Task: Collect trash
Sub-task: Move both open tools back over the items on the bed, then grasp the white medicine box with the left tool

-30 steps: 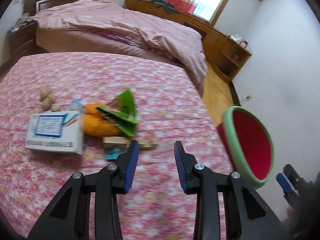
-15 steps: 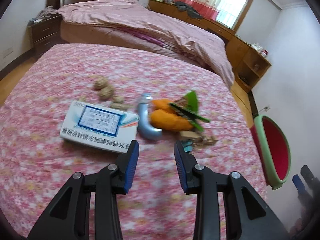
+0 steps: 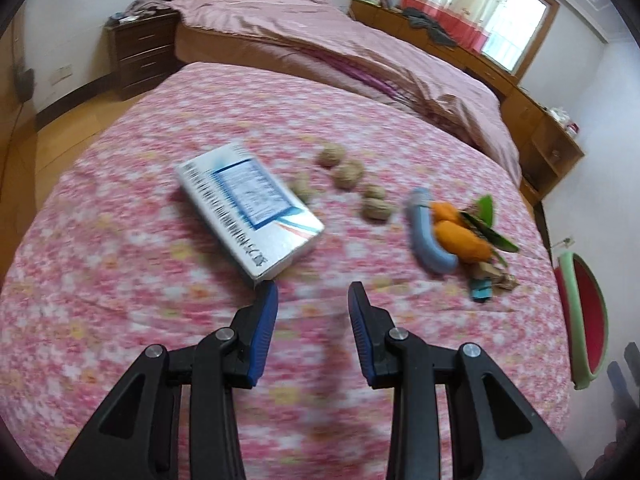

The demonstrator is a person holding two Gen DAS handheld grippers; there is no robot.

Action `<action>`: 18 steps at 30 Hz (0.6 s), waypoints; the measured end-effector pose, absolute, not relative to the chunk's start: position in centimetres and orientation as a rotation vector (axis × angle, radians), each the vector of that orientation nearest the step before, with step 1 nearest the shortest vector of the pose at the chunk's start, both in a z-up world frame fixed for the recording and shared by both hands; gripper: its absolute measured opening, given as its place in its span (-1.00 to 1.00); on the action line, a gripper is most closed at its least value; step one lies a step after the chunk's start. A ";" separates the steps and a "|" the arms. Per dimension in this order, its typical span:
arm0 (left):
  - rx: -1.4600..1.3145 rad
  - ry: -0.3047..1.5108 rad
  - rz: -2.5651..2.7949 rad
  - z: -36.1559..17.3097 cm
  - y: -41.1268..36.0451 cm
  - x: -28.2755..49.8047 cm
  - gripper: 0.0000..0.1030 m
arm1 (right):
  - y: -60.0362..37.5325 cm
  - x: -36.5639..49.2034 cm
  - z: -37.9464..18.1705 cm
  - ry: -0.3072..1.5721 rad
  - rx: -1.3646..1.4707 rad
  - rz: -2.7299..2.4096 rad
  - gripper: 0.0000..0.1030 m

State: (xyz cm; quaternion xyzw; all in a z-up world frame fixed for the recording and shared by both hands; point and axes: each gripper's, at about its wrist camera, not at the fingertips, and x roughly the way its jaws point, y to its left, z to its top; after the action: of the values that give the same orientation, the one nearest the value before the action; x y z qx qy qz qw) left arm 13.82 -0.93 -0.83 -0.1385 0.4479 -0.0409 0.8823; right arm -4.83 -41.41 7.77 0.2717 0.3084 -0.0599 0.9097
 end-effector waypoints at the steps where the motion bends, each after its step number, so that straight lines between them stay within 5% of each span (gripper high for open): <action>1: -0.289 0.933 -0.068 -0.9 -0.3 13.7 -0.32 | -41.3 -4.7 7.7 0.639 0.559 -0.122 0.33; 10: -0.248 0.925 0.072 -0.1 3.0 13.6 -0.31 | -39.8 -3.4 7.0 0.675 0.549 -0.093 0.33; 14: -0.229 0.892 0.060 0.8 2.4 14.0 0.17 | -38.9 -2.8 6.7 0.693 0.539 -0.076 0.33; 18: -0.222 0.900 0.053 0.8 1.7 15.7 0.20 | -38.2 -2.3 6.5 0.711 0.520 -0.065 0.33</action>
State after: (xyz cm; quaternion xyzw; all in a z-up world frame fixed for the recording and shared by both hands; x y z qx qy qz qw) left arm 15.72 1.68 0.80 -0.1072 0.4339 0.0257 0.8942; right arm -2.32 -38.16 6.47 0.2517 0.3440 -0.0312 0.9041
